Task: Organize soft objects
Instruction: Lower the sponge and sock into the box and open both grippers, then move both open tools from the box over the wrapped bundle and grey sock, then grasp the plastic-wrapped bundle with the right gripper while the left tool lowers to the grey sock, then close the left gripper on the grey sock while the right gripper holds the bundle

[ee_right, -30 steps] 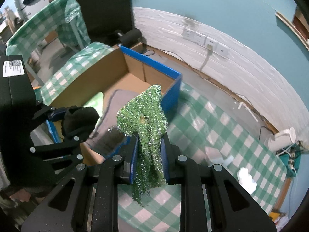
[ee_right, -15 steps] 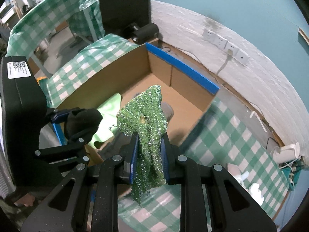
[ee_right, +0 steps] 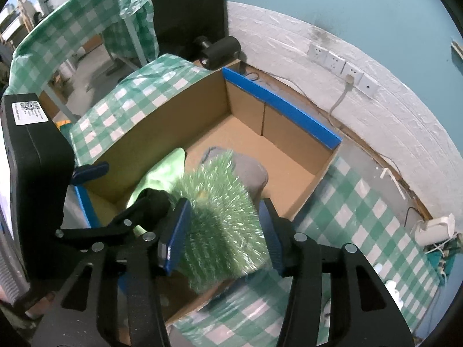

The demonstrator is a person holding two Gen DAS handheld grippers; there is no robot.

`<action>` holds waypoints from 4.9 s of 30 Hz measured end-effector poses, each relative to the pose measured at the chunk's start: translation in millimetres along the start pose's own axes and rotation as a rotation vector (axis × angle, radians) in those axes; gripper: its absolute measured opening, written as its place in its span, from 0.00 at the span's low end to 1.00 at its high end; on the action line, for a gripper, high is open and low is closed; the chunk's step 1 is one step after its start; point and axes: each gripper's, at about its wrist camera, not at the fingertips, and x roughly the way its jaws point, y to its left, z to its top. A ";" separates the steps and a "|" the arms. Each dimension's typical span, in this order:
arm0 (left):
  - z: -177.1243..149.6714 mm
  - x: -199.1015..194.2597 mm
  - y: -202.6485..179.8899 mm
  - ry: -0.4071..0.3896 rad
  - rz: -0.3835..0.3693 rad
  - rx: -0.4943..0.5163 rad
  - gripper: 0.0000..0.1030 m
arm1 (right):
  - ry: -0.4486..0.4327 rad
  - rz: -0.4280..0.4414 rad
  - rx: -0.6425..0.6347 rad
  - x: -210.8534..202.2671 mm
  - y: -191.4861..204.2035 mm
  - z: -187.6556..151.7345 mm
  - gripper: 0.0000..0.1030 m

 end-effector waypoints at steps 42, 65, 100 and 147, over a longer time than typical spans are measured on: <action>8.4 -38.6 -84.3 -0.084 -0.059 0.157 0.72 | -0.038 -0.119 0.115 -48.4 -85.2 -60.8 0.56; 6.0 -36.4 -182.9 -0.055 -0.122 0.309 0.74 | 0.049 -0.185 0.254 -36.7 -171.0 -123.4 0.59; 1.4 27.1 -264.6 0.079 -0.113 0.436 0.78 | 0.083 -0.094 0.328 8.3 -213.6 -162.2 0.43; -11.9 38.7 -360.5 0.169 -0.287 0.455 0.27 | 0.109 -0.207 0.463 -27.1 -265.0 -248.8 0.43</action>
